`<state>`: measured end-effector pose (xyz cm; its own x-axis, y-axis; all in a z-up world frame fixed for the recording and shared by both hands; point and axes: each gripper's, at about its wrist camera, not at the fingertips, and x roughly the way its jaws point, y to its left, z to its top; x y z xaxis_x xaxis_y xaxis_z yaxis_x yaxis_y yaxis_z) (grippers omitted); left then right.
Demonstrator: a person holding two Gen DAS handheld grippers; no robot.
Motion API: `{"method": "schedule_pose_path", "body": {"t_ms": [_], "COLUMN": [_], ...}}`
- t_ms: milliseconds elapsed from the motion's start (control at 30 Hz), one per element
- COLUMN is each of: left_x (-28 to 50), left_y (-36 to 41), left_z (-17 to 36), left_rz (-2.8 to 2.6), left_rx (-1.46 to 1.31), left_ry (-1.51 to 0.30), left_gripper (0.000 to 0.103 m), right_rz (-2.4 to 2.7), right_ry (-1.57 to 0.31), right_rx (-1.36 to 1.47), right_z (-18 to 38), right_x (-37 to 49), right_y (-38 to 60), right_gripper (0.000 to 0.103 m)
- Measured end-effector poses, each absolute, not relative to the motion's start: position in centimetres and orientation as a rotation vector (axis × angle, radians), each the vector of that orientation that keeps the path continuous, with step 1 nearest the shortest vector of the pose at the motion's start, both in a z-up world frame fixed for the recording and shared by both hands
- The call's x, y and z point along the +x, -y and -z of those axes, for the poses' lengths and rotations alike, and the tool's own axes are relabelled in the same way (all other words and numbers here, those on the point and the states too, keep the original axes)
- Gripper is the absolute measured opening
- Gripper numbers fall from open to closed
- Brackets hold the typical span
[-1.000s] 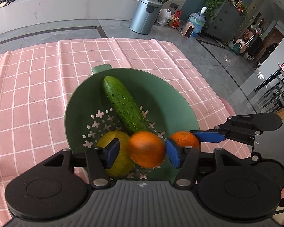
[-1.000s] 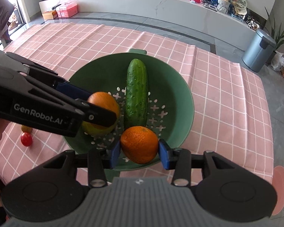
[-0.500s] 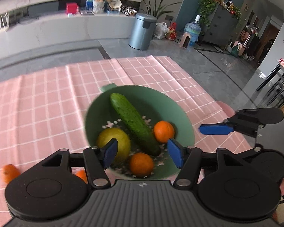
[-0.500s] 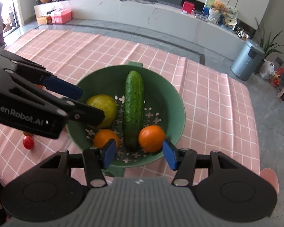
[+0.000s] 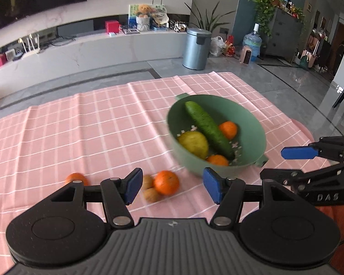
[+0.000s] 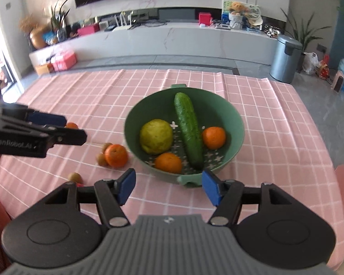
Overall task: Organize fruits
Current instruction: 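Withdraw both tools and move toward the remaining oranges on the cloth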
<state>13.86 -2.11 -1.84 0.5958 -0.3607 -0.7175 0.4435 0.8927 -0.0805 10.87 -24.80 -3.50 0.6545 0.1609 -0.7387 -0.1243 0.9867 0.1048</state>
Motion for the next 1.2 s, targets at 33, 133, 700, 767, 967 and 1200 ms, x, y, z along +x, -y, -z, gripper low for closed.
{"method": "schedule_pose_path", "body": {"t_ms": [33, 133, 700, 767, 967, 1200], "left_x": [13.5, 12.7, 12.7, 13.4, 15.9, 18.4], "left_y": [1.6, 0.2, -4.7, -5.0, -5.3, -5.9], "left_z": [1.9, 2.1, 5.7, 5.9, 6.7, 8.1], "left_rz": [0.46, 0.442, 0.277, 0.256, 0.2, 0.151], "left_rx": [0.117, 0.122, 0.009, -0.004, -0.005, -0.02], "left_ry": [-0.8, -0.784, -0.806, -0.802, -0.803, -0.803], "left_gripper": [0.071, 0.071, 0.066, 0.066, 0.065, 0.064], "right_rz": [-0.163, -0.18, -0.22, -0.209, -0.153, -0.063], "right_ry": [-0.832, -0.809, -0.799, -0.8, -0.832, -0.853], "right_rx": [0.054, 0.066, 0.057, 0.066, 0.16, 0.241], "right_z": [3.6, 3.9, 7.9, 8.1, 9.1, 10.5], "right_x": [10.6, 9.9, 10.3, 10.8, 13.3, 15.2], "right_y": [24.3, 22.5, 16.6, 16.2, 15.7, 14.9], "right_gripper": [0.061, 0.061, 0.051, 0.05, 0.05, 0.05]}}
